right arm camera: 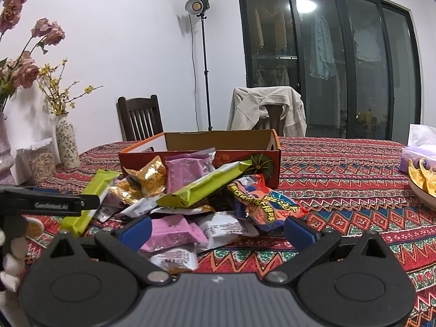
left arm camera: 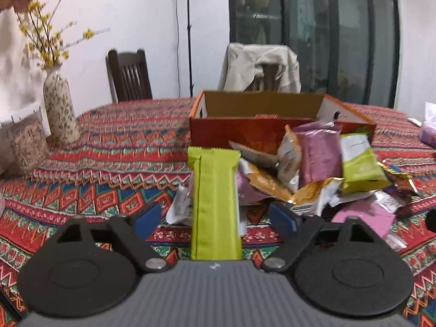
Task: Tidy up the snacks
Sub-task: 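Grasp the lime-green bar with the left tool while the right tool grasps the red chip bag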
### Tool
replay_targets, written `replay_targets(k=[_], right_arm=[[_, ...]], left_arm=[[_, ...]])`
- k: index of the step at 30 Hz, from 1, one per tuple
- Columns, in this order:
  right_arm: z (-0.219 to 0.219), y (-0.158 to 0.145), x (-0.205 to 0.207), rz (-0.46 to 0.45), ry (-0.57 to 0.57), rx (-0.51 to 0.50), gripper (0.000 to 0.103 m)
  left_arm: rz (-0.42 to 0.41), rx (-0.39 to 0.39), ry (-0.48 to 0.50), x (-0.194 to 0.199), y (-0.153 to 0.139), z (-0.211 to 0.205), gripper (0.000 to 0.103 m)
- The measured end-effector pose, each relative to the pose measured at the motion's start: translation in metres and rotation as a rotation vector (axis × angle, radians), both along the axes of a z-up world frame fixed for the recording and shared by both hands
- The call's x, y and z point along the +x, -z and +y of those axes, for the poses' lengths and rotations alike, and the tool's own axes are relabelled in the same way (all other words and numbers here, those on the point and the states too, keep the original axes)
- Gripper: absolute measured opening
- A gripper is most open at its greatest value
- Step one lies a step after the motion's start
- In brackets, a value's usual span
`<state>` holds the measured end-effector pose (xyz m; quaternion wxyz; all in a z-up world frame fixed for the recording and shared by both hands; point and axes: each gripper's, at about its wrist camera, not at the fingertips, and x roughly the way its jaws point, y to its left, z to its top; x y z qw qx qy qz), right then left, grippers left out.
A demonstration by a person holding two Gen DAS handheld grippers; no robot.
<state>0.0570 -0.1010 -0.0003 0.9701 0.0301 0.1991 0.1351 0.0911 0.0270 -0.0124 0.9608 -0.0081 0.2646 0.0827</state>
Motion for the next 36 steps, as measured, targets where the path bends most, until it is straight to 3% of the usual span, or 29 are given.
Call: replay_targets(k=[4, 7, 15, 28, 36], right_arm=[[-0.002, 0.003, 0.007, 0.009, 0.005, -0.001, 0.103], [-0.003, 0.005, 0.012, 0.016, 0.006, -0.004, 0.103], [-0.009, 0.008, 0.024, 0.028, 0.012, -0.017, 0.103], [-0.018, -0.016, 0.069, 0.047, -0.010, -0.119, 0.103], [-0.011, -0.003, 0.135, 0.191, -0.031, -0.191, 0.102]], left_arm=[[0.031, -0.019, -0.011, 0.010, 0.004, 0.004, 0.066], [0.055, -0.035, -0.010, 0.015, 0.008, 0.004, 0.040], [0.043, -0.085, -0.008, 0.012, 0.009, 0.010, 0.038], [-0.035, -0.083, 0.019, 0.004, -0.018, 0.008, 0.039], [-0.053, -0.078, 0.019, 0.010, -0.027, 0.008, 0.039]])
